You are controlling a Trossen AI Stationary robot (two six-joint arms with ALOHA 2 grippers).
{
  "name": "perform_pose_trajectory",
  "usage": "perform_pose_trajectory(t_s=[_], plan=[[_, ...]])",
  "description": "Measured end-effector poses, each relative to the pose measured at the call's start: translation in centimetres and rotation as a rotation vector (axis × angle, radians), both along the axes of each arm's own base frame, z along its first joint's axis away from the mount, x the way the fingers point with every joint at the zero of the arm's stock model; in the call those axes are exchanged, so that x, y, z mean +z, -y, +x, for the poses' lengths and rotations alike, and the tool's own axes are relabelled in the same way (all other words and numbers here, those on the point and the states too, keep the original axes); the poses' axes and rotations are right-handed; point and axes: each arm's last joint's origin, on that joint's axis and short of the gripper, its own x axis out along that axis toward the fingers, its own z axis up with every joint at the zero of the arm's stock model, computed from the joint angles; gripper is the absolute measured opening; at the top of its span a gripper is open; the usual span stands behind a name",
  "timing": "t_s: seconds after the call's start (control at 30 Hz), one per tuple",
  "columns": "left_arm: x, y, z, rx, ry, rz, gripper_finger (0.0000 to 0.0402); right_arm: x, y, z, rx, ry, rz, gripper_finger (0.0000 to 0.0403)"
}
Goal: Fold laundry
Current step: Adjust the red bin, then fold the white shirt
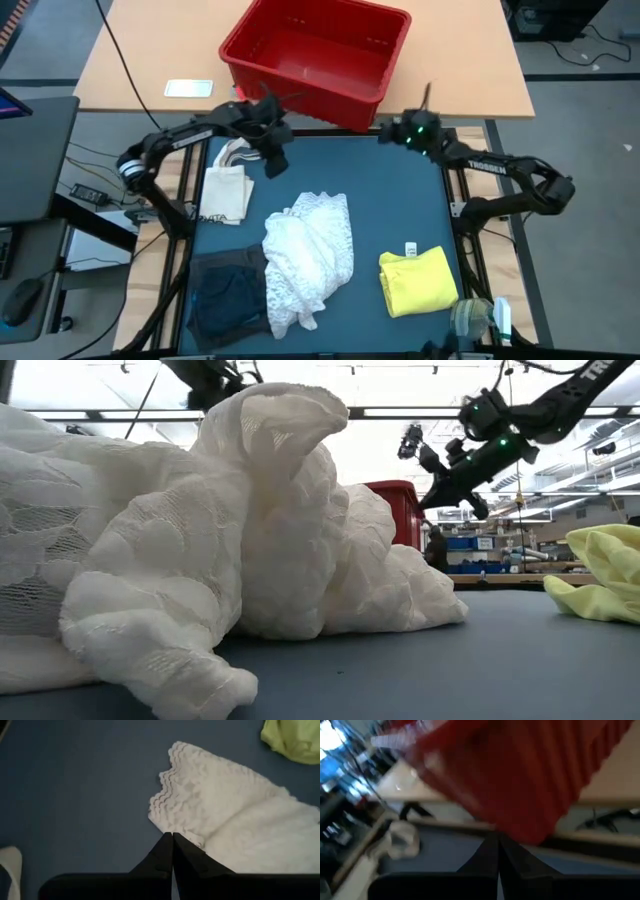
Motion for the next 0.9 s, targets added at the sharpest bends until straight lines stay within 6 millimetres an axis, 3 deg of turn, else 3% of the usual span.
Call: perform_pose_trajectory(t_s=[0.1, 0.2, 0.4, 0.5, 0.7, 0.8, 0.9], plan=[[0.4, 0.7, -1.0, 0.047, 0.008, 0.008, 0.0011, 1.1, 2.0, -1.5, -0.01, 0.07, -0.013, 0.0007], [0.4, 1.0, -1.6, 0.084, 0.013, 0.009, 0.0011, 2.3, 3.7, -1.4, 0.056, 0.094, -0.014, 0.0007], [0.3, 1.1, -1.7, 0.116, 0.01, -0.011, 0.0011, 2.6, 5.7, 4.1, 0.259, 0.09, 0.089, 0.0007], [0.3, 1.1, -1.6, 0.129, 0.011, -0.018, 0.0011, 2.5, 7.4, 5.8, 0.162, 0.036, 0.107, 0.0007], [0.2, 1.5, -1.5, 0.153, -0.007, -0.047, 0.0011, 3.6, 11.4, 4.5, -0.053, -0.058, -0.007, 0.0007], [0.1, 2.4, -1.2, 0.122, -0.028, -0.055, 0.0011, 4.3, 11.1, 4.2, 0.078, -0.049, 0.007, 0.001], [0.1, 3.4, -0.7, 0.089, -0.043, -0.042, 0.0011, 4.1, 8.3, 5.9, 0.282, -0.085, 0.096, 0.0011]])
